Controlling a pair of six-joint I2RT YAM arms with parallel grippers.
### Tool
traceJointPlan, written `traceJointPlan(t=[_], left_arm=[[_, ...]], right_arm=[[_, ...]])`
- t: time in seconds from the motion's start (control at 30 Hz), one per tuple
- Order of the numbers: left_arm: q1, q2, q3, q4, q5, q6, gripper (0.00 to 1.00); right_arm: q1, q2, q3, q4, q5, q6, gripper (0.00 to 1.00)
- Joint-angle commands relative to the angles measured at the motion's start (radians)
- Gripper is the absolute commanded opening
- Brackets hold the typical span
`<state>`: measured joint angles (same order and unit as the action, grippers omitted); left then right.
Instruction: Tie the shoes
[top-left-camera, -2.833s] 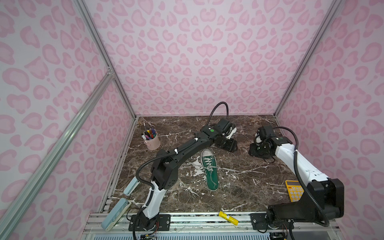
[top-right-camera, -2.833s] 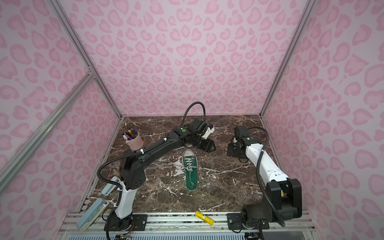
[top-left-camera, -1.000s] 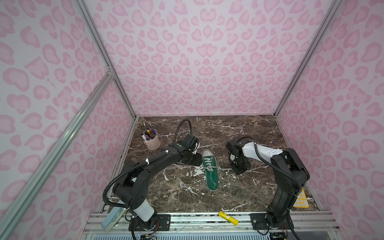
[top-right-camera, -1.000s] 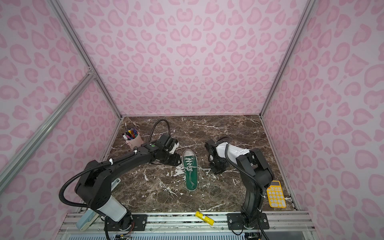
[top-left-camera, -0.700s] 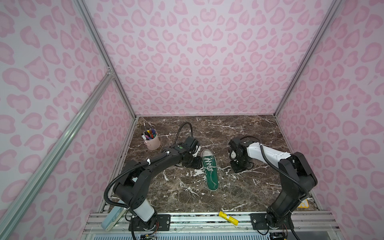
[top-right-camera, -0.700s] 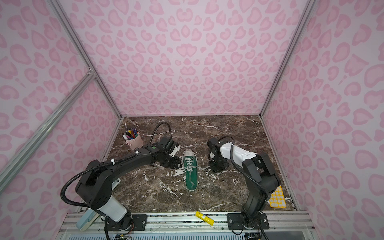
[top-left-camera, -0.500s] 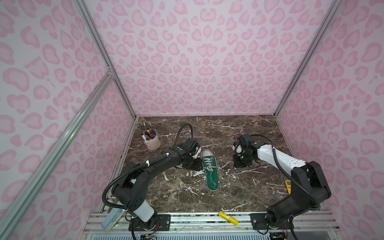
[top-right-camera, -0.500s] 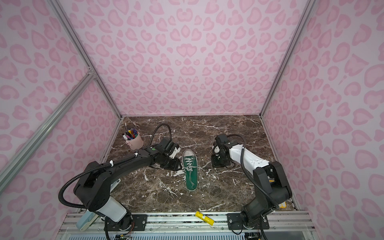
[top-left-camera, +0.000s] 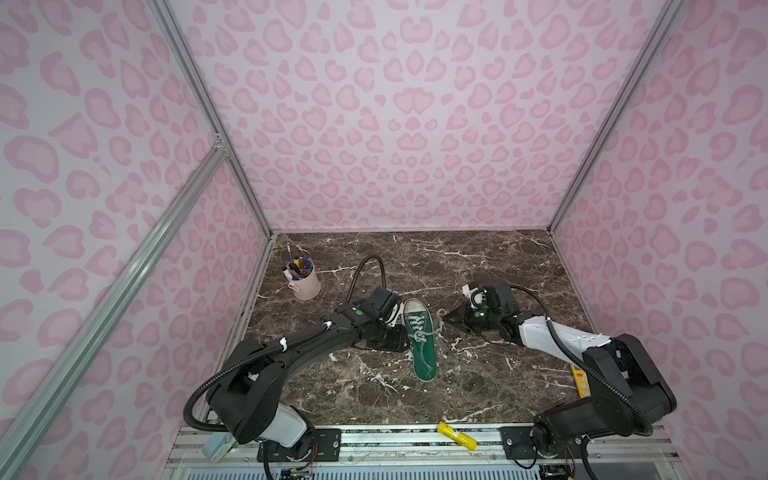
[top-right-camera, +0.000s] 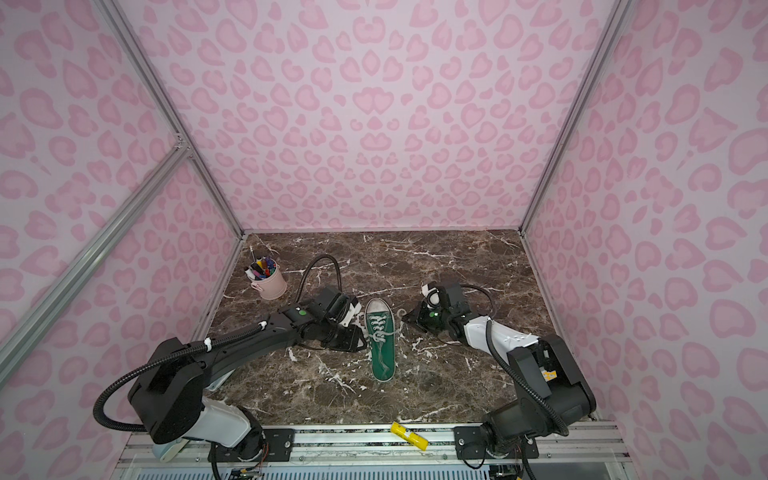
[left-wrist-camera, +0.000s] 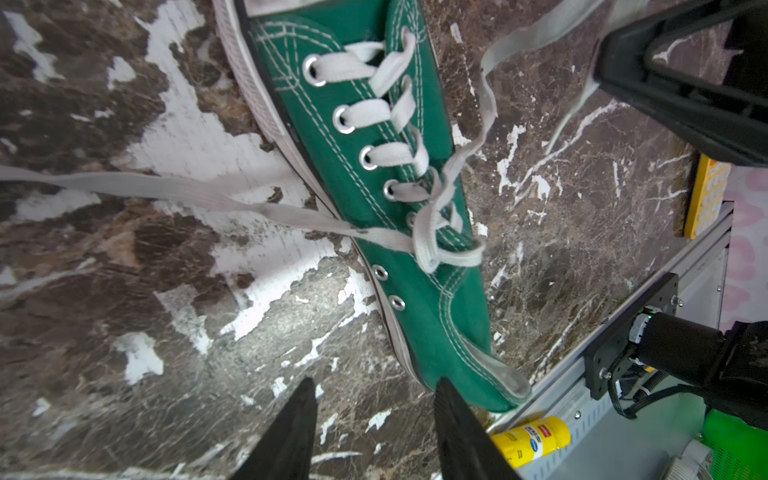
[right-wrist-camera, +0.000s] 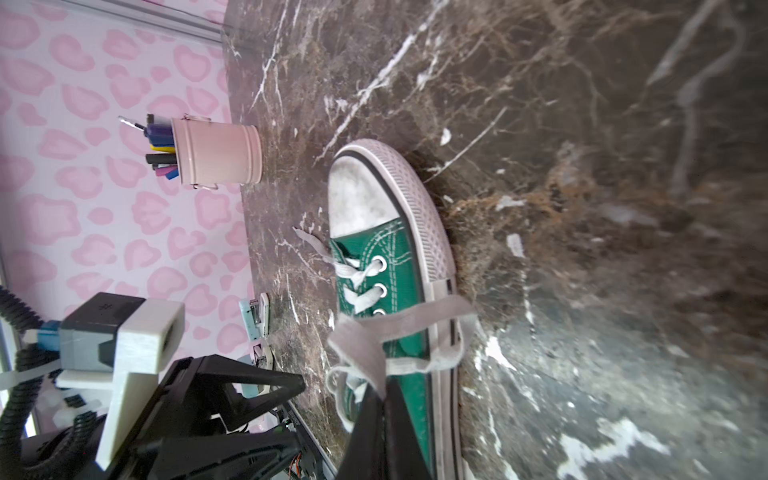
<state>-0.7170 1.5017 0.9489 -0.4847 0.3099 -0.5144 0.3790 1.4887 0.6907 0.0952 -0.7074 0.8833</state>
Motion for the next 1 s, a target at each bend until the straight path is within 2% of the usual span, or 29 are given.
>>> traceJointPlan(t=[0.0,0.7,0.97], left_arm=[[-0.004,0.008,0.012,0.021,0.004,-0.029,0.49],[-0.012,0.008,0.021,0.012,-0.005,-0.042,0.49],[-0.019,0.001,-0.006,0.076,0.042,-0.078,0.49]], right_arm=[[0.011,0.013,-0.010,0.072,-0.017,0.048,0.00],[0.023,0.039,-0.025,0.129,-0.097,0.107,0.04],[0.034,0.075,-0.088,0.344,-0.141,0.266,0.04]])
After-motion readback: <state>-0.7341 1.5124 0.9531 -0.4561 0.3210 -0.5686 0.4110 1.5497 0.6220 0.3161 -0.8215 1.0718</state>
